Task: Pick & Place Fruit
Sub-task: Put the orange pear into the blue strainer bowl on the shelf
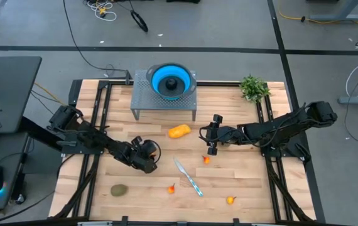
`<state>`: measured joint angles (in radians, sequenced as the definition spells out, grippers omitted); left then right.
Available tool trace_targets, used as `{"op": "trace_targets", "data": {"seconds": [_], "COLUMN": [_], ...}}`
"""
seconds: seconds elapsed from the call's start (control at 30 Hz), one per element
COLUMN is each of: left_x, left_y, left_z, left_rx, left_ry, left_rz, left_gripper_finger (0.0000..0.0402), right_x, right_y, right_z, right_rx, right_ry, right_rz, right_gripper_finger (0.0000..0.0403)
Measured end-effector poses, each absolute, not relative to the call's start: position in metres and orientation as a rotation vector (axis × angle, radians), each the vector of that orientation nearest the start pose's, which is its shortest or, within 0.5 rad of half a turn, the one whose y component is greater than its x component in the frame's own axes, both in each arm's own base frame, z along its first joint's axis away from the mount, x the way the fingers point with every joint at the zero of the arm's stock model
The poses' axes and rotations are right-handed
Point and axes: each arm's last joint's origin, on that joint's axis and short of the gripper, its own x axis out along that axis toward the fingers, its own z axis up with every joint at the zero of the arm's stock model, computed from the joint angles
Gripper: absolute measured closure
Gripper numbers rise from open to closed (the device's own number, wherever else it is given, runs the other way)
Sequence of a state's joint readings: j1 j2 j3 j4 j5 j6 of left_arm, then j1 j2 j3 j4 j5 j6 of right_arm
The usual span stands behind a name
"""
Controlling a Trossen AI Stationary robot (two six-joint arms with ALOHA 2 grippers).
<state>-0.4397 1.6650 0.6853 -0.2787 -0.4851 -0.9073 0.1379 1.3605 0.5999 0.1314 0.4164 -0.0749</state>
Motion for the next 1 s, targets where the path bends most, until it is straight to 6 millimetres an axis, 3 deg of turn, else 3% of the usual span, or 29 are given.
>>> {"op": "trace_targets", "data": {"seconds": [0.3,0.6,0.77,1.0], "left_x": [0.233,0.241,0.253,0.271], "left_y": [-0.096,-0.075,-0.05,-0.017], "left_z": [0.125,0.159,0.196,0.27], "left_rx": [-0.229,-0.108,0.045,0.206], "left_ry": [0.987,0.807,0.629,0.314], "left_rz": [0.476,0.523,0.656,0.676], "left_gripper_finger": [0.0253,0.0259,0.0251,0.0258], "right_x": [0.259,0.259,0.26,0.26], "right_y": [0.024,0.024,0.024,0.024], "right_z": [0.181,0.181,0.181,0.181], "right_rx": [-0.245,-0.243,-0.246,-0.25], "right_ry": [0.617,0.611,0.611,0.611], "right_rz": [-0.247,-0.247,-0.246,-0.246], "right_gripper_finger": [0.0203,0.0203,0.0203,0.0203]}}
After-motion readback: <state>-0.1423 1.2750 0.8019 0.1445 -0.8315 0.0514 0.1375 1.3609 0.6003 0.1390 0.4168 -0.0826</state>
